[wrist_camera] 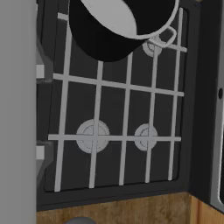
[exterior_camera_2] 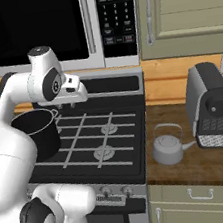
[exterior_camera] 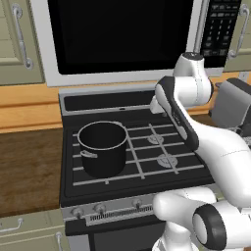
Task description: Pick the kettle from the counter and place it on a stove burner. Then turn the burner on.
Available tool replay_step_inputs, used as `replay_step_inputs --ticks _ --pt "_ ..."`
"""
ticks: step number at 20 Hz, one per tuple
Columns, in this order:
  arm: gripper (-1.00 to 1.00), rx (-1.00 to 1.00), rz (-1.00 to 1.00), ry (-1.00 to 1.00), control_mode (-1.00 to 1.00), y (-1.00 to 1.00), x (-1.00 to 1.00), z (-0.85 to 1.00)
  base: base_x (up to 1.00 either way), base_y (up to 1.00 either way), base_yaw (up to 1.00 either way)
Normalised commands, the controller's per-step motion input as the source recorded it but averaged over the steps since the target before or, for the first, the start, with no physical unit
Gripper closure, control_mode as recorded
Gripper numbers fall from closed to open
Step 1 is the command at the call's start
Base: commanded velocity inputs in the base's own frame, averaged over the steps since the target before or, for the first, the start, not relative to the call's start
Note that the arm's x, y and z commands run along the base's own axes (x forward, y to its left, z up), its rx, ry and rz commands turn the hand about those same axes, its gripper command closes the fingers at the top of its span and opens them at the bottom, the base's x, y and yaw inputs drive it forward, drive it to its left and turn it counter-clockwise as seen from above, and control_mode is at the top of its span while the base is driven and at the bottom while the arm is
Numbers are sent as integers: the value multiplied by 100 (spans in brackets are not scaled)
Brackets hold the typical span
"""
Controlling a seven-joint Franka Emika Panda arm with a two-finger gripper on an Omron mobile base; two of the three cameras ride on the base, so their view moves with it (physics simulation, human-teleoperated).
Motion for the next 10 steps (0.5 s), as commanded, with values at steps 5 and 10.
replay_step_inputs --ticks 5,10 --pt "-100 3 0 -9 -100 -28 -27 -1 0 0 0" --pt "-100 7 -20 -3 -100 -97 -82 -10 0 0 0"
